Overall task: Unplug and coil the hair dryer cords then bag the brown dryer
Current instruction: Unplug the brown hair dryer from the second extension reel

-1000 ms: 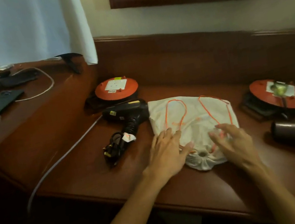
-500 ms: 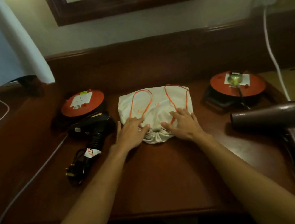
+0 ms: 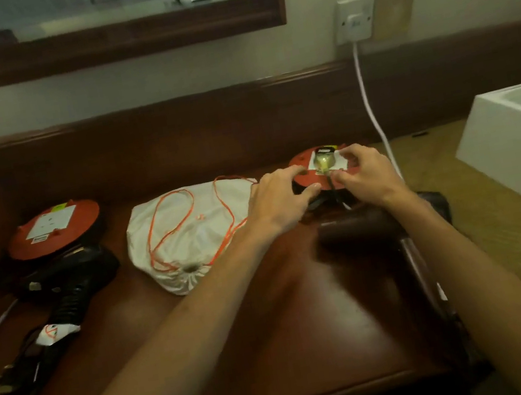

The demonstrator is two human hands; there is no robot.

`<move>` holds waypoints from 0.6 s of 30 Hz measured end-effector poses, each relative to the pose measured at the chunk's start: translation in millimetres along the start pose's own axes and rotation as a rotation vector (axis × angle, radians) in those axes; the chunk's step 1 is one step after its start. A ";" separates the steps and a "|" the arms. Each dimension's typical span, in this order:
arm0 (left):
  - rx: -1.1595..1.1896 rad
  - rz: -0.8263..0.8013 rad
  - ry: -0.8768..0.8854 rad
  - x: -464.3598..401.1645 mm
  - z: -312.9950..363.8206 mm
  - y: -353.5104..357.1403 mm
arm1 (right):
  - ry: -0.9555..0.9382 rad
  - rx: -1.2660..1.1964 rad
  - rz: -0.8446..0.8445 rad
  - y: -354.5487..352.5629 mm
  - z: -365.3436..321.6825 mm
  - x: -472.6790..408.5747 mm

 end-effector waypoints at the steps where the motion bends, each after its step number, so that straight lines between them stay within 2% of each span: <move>1: 0.022 -0.022 -0.016 -9.8 4.6 7.6 | 0.010 0.017 -0.006 -4.6 7.4 -4.4; 7: 0.011 -0.164 -0.089 -64.6 -1.8 58.3 | 0.064 0.145 -0.118 3.2 39.1 -45.3; 10: 0.004 -0.158 -0.072 -86.6 -14.6 73.8 | 0.087 0.163 -0.163 15.3 45.6 -71.2; 18: 0.048 -0.275 -0.057 -103.0 -50.4 117.9 | 0.004 0.377 -0.186 39.2 67.0 -106.2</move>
Point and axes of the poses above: each hand's wrist, its own x-axis away from the middle knuckle, its own y-axis out of the palm, z = x × y, the point moved 10 cm from there along -x, towards the middle knuckle, and after that the axes turned 6 degrees about x, right-handed, at the moved point
